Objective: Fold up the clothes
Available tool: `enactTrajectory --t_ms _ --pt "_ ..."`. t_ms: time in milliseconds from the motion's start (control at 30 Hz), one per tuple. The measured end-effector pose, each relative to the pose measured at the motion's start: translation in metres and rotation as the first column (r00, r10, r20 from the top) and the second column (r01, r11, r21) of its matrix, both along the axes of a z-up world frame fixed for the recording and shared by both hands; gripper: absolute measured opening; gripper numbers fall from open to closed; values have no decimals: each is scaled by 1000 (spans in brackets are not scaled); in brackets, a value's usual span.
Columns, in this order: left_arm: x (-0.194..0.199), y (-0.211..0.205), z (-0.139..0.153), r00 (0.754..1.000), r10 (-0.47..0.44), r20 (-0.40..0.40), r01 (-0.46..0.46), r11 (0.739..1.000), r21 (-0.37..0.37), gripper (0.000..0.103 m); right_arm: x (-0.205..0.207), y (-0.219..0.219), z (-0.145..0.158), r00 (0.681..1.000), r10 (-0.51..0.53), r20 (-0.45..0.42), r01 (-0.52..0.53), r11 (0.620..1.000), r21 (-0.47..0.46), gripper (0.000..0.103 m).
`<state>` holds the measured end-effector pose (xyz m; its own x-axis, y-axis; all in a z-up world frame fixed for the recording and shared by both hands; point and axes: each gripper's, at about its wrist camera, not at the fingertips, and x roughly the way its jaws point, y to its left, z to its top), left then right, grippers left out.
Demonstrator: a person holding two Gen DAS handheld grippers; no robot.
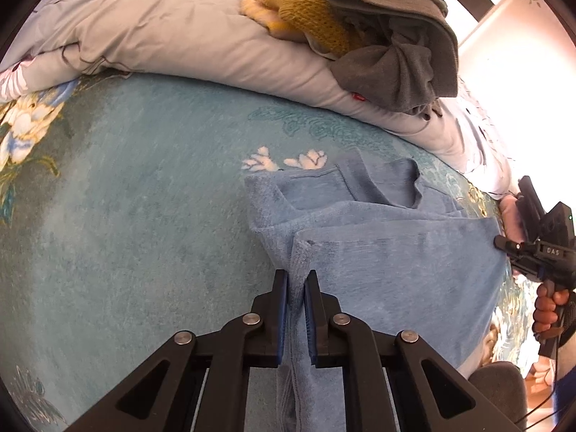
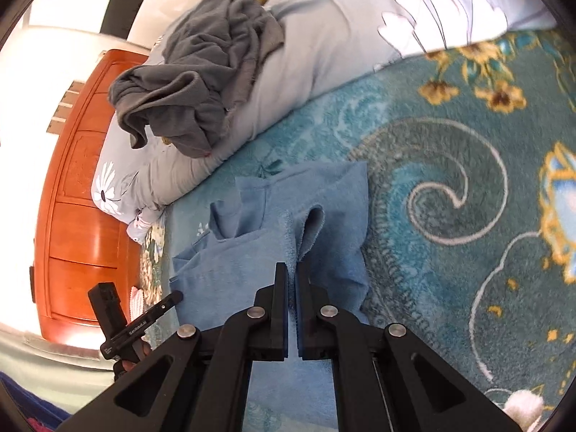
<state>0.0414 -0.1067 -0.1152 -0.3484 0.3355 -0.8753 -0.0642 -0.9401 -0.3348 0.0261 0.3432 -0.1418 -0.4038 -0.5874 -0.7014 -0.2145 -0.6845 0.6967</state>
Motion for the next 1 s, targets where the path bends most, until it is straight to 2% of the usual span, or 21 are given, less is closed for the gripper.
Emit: enactTrajectory --t_ms 200,333,500,667,733,800,900,1000 --pt "3 6 -1 1000 -2 1 2 998 -58 11 -2 -2 -5 1000 0 17 0 1000 -2 3" --pt "7 8 0 1000 -11 -21 9 998 -61 11 -3 -3 -7 1000 0 20 0 1000 -4 3" --pt "9 8 14 997 -26 -78 26 1000 1 5 0 -2 3 1000 -6 -29 5 999 -34 3" --pt "5 -14 45 982 63 -178 -31 983 180 4 -3 9 26 990 -38 -135 31 998 -59 3" --pt "0 -22 53 975 97 -198 -54 976 211 4 -7 16 32 985 -58 -162 49 997 -57 3" --pt "-7 -23 53 973 96 -209 -53 978 202 4 -15 19 30 985 -60 -160 54 998 -39 3" --pt "-25 -15 40 978 69 -198 -40 988 147 4 -29 20 14 992 -47 -119 46 999 -4 3" --pt "-46 -14 15 985 95 -141 -74 986 150 4 -42 21 -6 995 -65 -82 66 998 10 3"
